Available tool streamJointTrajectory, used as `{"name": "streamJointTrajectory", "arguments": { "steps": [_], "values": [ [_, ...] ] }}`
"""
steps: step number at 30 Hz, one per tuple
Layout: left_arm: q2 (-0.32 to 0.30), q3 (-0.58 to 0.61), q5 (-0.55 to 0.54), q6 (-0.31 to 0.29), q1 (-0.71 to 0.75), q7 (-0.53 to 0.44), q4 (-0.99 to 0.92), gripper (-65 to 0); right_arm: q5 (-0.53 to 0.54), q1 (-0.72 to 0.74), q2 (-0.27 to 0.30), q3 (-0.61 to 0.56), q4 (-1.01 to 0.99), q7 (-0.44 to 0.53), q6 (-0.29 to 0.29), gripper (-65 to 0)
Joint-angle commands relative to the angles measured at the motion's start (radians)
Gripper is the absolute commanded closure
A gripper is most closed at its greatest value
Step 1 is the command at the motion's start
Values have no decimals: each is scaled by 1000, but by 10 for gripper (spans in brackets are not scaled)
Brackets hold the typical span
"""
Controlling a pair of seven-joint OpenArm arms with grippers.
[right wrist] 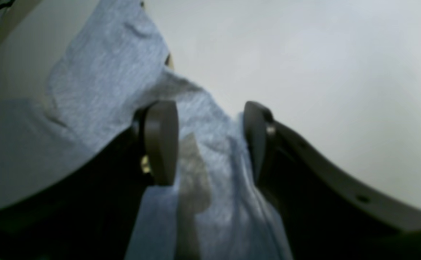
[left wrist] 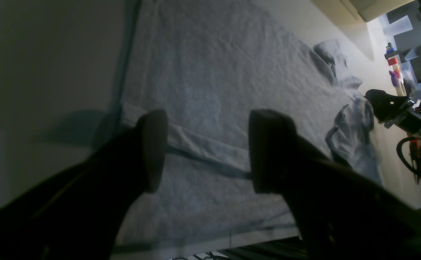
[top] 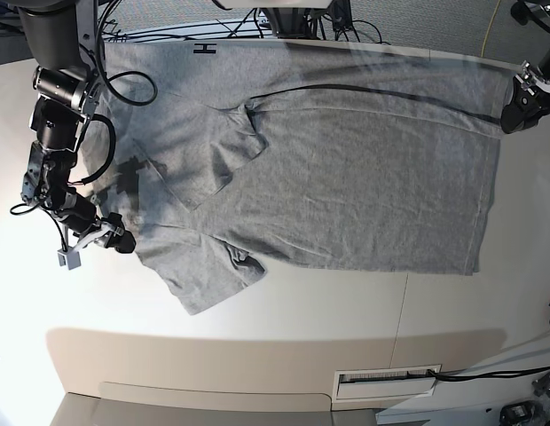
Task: Fold the T-shirt properly
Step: 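Release the right gripper and move it to the sleeve-side hem corner, then move the left gripper to the opposite hem corner and grasp it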
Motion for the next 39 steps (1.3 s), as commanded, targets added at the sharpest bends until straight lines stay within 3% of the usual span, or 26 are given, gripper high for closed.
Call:
{"name": "streamJointTrajectory", "arguments": {
  "steps": [1,6,10,13,15,16,19,23,25,29,32,36,39],
  "values": [
    [-22,-9,-25,-8,3,-14,15,-359,-82,-24,0,-5,-6,-131,-37,-294],
    [-22,-9,-25,-8,3,-11,15,-359,-14,-28,0,-5,13,-226,-33,-294],
    [-22,-9,-25,-8,3,-11,15,-359,-11,-28,0,-5,14,-235,-34,-283],
    [-22,-8,-25,-8,3,-13,15,-359,-7,-28,0,-5,14,-219,-34,-160],
    [-26,-6,-32,-8,-10,-35,15,-359,47,-38,0,-5,14,-173,-25,0],
    [-35,-6,-32,-8,-28,-48,15,-359,73,-45,0,-5,14,-146,-17,0],
    [-96,-6,27,-8,-133,-61,15,-370,82,-55,0,-5,14,-133,-5,0],
    [-200,1,217,-8,-290,-206,15,-370,82,-55,0,-5,14,-124,-5,0],
    [-255,32,313,49,-375,-275,14,-370,82,-55,0,-5,14,-106,-5,0],
    [-343,188,473,138,-549,-357,-17,-370,82,-55,0,-5,14,-96,-5,0],
    [-370,368,576,213,-677,-409,-73,-370,82,-55,0,-5,14,-96,-5,0],
    [-363,620,687,293,-829,-451,-222,-370,82,-55,0,-5,14,-97,-5,0],
    [-320,753,747,335,-947,-451,-435,-369,82,-55,0,-5,14,-96,-5,0]
  ]
}}
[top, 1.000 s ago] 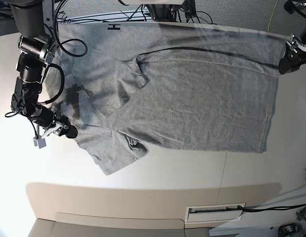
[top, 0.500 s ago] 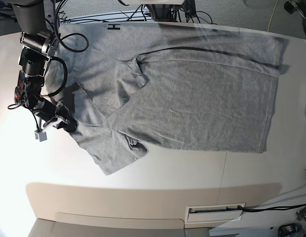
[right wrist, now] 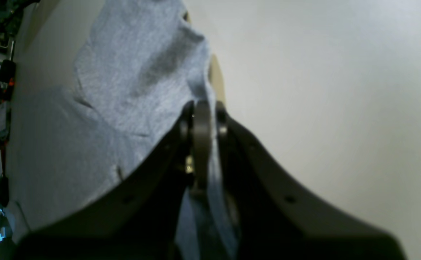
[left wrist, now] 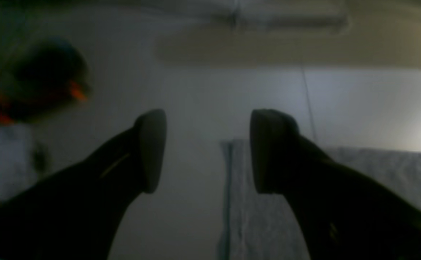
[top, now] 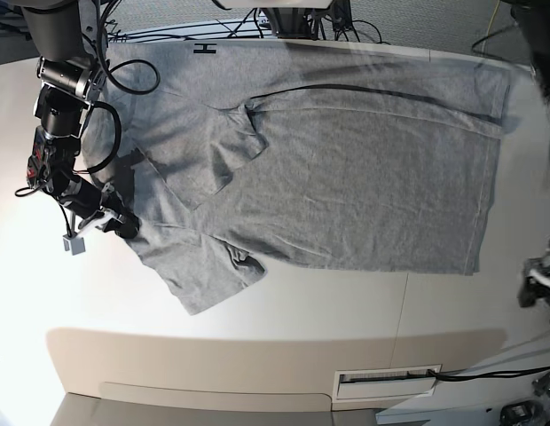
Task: Fold the T-shirt properly
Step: 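Move the left gripper to the opposite hem corner and grasp it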
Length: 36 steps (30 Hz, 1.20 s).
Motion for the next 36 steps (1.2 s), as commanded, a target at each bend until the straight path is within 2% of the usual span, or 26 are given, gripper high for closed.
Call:
{"name": "streamJointTrajectory", "arguments": {
  "steps": [1,6,10,15,18,25,36],
  "values": [
    [-10,14,-11,-8,-55,-14,-64,-370,-66,0,7,-4,-5,-49,-36,0],
    [60,2,-51,-63,-212,-32,-504,-370,-65,0,6,-4,-5,-49,-36,0],
    [66,-90,-105,-81,-251,-29,-690,-370,-65,0,7,-4,-5,-49,-36,0],
    [66,-240,-101,-64,-205,13,-718,-369,-65,0,7,-4,-5,-49,-36,0],
    [66,-288,-102,-65,-163,12,-721,-369,-65,0,7,-4,-5,-49,-36,0],
    [102,-293,-102,-67,-124,1,-721,-369,-64,0,6,-4,-5,-49,-36,0],
    [179,-292,-89,-83,-188,-7,-721,-355,-65,0,6,-4,-5,-50,-36,0]
  ]
}}
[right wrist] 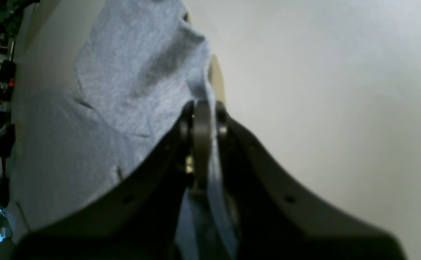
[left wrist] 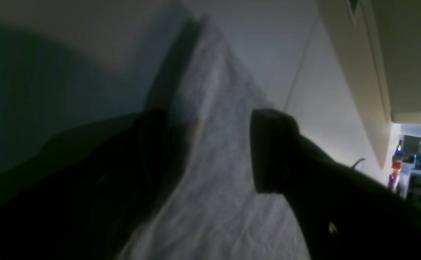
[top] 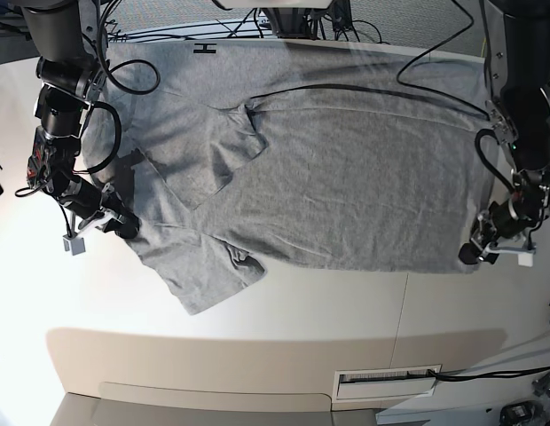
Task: Fold the T-shirt properly
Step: 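Move the left gripper to the opposite hem corner and grasp it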
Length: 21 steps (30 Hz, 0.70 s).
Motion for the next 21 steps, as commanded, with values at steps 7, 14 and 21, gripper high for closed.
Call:
{"name": "streamJointTrajectory", "arguments": {
  "steps": [7,14,21],
  "values": [
    [-23,0,-6,-16,-49,-10,10,-339,-65,0,6,-4,-5,-50,-34,0],
    [-23,0,-6,-26,-49,-23,10,-338,-65,0,6,-4,-5,-49,-34,0],
    [-22,0,-7,-42,-49,-26,10,-323,-64,0,6,-4,-5,-48,-34,0]
  ]
}}
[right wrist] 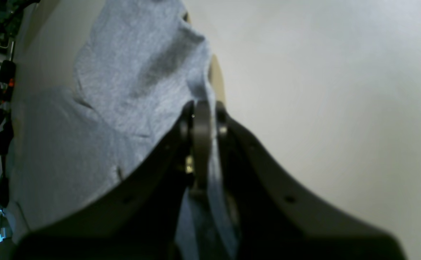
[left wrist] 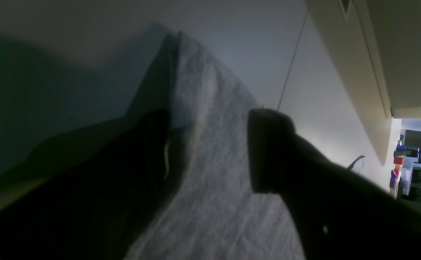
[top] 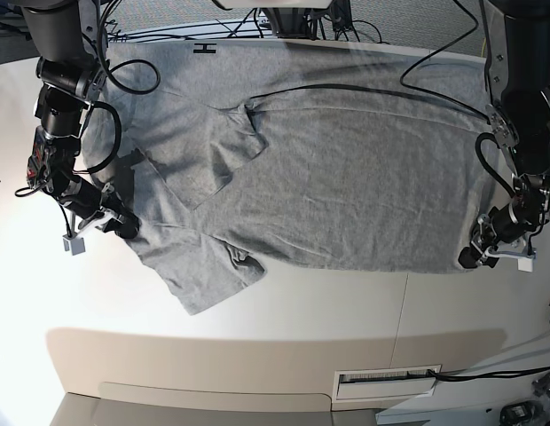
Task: Fold the T-shirt properly
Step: 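Move the left gripper to the opposite hem corner and grasp it, then lift both hem corners and fold them over onto the collar edge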
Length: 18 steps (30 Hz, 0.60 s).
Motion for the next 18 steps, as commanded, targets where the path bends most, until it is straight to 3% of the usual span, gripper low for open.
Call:
{"name": "streamJointTrajectory", "arguments": {
  "steps": [1,10,14,18],
  "values": [
    [-19,-1,-14,-17,-33,-14,13,-310,-64,0,6,-4,-5,-48,-34,0],
    [-19,-1,-18,-38,-33,-13,13,-279,-65,0,6,-4,-5,-42,-34,0],
    [-19,-1,-18,-38,-32,-18,13,-176,-65,0,6,-4,-5,-42,-34,0],
    [-19,-1,-19,-38,-32,-22,13,-26,-58,0,6,-4,-5,-41,-34,0]
  ]
}}
